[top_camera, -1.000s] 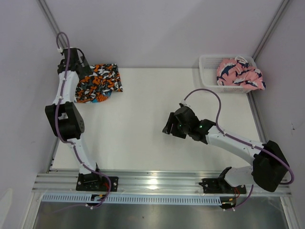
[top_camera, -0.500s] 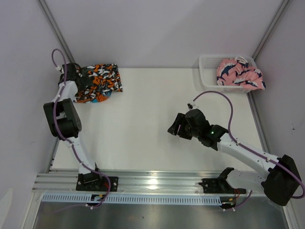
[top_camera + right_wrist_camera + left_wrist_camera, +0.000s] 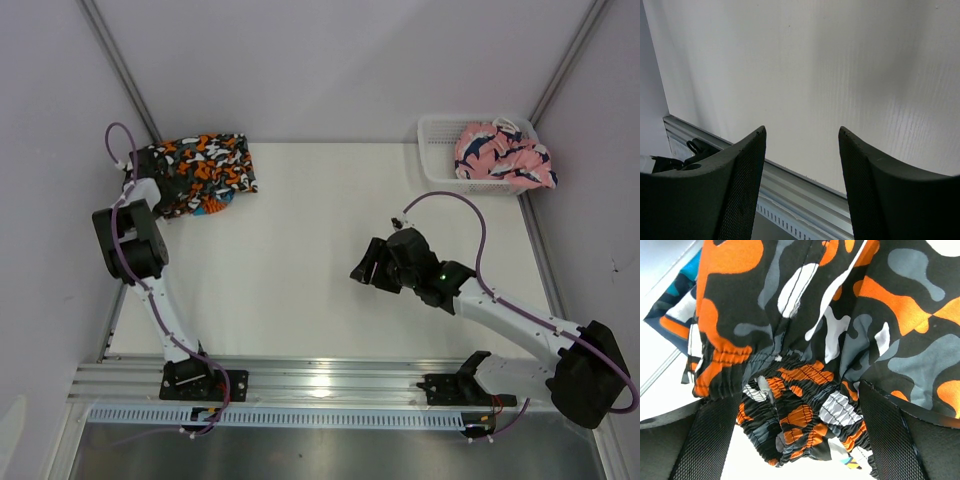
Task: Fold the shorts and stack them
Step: Neatly place the folded shorts to the corner
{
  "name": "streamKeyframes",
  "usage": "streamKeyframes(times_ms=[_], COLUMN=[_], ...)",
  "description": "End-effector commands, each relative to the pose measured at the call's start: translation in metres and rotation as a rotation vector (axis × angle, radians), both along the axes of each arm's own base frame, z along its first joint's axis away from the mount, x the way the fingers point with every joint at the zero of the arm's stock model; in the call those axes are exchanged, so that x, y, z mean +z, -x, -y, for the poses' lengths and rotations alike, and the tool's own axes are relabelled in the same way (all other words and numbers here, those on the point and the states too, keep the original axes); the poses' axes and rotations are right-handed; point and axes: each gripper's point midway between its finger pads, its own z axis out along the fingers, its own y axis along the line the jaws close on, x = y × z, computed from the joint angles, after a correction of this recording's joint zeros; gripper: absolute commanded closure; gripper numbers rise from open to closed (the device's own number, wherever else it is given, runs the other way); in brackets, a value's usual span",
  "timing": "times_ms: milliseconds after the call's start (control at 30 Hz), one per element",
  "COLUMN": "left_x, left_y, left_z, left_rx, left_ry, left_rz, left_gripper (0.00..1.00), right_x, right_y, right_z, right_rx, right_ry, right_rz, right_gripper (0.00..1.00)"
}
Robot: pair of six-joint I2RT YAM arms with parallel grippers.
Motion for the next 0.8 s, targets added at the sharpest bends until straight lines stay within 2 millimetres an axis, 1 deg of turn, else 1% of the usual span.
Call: streamKeyframes(times_ms=[0,33,67,133,167,233,267,300,367,400,433,467,500,533,567,600,633,667,700,733,767], left_x=[0.048,0.054,0.071,0.086,0.101,0.114,0.119,0.134,0.14,0.155,0.158,0.16,0.179,0.18,0.179,0.193,0.201,0.2,0.197,0.216,0.222], left_y=[-0.006,-0.004,-0.005,-0.004,-0.004,-0.002,-0.001,0.0,0.004,0.008,0.011,0.015,0.021,0.026,0.032,0.042,0.046,0.053,0.061,0.07,0.076], left_z=[0.0,0.001,0.004,0.008,0.014,0.022,0.031,0.036,0.052,0.059,0.068,0.075,0.081,0.088,0.102,0.109,0.125,0.133,0.142,0.157,0.166], left_rx=[0.021,0.011,0.006,-0.004,-0.014,-0.023,-0.036,-0.043,-0.067,-0.074,-0.088,-0.097,-0.104,-0.118,-0.145,-0.158,-0.186,-0.2,-0.211,-0.239,-0.254], left_ry=[-0.034,-0.048,-0.061,-0.064,-0.073,-0.074,-0.073,-0.074,-0.049,-0.036,-0.031,-0.026,-0.026,-0.017,-0.009,-0.023,-0.025,-0.025,-0.017,-0.015,-0.011], left_rz=[0.092,0.09,0.114,0.133,0.159,0.175,0.182,0.209,0.22,0.248,0.251,0.254,0.292,0.296,0.295,0.333,0.354,0.361,0.362,0.409,0.43], left_gripper=[0.01,0.01,0.01,0.01,0.01,0.01,0.01,0.01,0.01,0.01,0.01,0.01,0.01,0.01,0.01,0.01,0.01,0.01,0.01,0.01,0.01], right_x=[0.0,0.0,-0.001,0.0,0.0,0.001,0.002,0.004,0.009,0.012,0.013,0.018,0.02,0.022,0.028,0.028,0.031,0.035,0.035,0.038,0.042], right_y=[-0.004,-0.003,-0.003,-0.003,-0.003,-0.003,-0.004,-0.004,-0.006,-0.007,-0.007,-0.007,-0.008,-0.008,-0.008,-0.01,-0.01,-0.011,-0.013,-0.015,-0.016], right_z=[-0.002,-0.003,-0.003,-0.004,-0.004,-0.003,-0.003,-0.003,-0.001,0.0,0.001,0.002,0.005,0.007,0.008,0.013,0.016,0.022,0.03,0.035,0.038], right_rx=[-0.005,-0.005,-0.004,-0.001,0.003,0.003,0.008,0.012,0.021,0.022,0.022,0.021,0.02,0.018,0.017,0.008,-0.001,-0.018,-0.045,-0.057,-0.061], right_ry=[-0.014,-0.016,-0.014,-0.017,-0.014,-0.009,-0.004,-0.002,0.008,0.007,0.01,0.003,0.005,0.007,0.0,0.014,0.019,0.021,0.051,0.056,0.058], right_rz=[0.011,0.009,0.009,0.012,0.013,0.02,0.028,0.036,0.057,0.067,0.071,0.083,0.095,0.1,0.116,0.126,0.136,0.148,0.157,0.172,0.186], right_gripper=[0.39,0.39,0.39,0.39,0.39,0.38,0.38,0.36,0.32,0.29,0.29,0.27,0.23,0.21,0.2,0.15,0.1,0.02,0.01,0.01,0.0])
